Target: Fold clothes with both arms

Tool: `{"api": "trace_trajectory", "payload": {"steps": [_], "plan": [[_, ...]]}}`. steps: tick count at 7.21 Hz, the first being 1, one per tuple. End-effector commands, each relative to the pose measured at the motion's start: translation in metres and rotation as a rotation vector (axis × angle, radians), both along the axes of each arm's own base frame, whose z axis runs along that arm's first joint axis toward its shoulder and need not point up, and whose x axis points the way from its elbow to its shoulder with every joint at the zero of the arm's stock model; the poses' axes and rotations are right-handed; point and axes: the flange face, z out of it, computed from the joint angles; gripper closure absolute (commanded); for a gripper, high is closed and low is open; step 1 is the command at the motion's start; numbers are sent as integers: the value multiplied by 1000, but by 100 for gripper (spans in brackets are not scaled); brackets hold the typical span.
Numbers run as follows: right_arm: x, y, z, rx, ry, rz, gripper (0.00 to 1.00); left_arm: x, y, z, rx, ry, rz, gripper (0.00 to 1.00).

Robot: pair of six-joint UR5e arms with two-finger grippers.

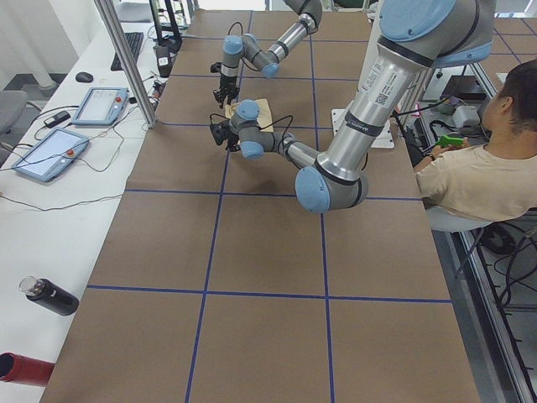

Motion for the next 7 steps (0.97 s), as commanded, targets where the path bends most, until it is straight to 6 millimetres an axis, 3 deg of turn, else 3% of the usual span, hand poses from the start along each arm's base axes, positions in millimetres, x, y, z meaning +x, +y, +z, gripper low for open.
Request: {"api": "trace_trajectory", "payload": {"steps": [1, 2, 3, 4, 6, 7], "plan": [[46, -36, 0, 43, 0, -20, 0, -22, -23, -10, 41, -5, -24, 31], [83, -57, 2, 54, -19, -54, 0, -34, -30, -11, 79, -19, 14, 32], [124, -70, 12, 64, -36, -85, 0, -63, -39, -12, 155, -43, 94, 32], [175, -79, 35, 106, -40, -135, 0, -108, -34, 20, 262, -116, 152, 32], [294, -89, 125, 247, 20, -273, 0, -205, -33, 78, 492, -279, 270, 32], [335, -85, 174, 333, 93, -359, 0, -269, -42, 114, 572, -355, 320, 32]]}}
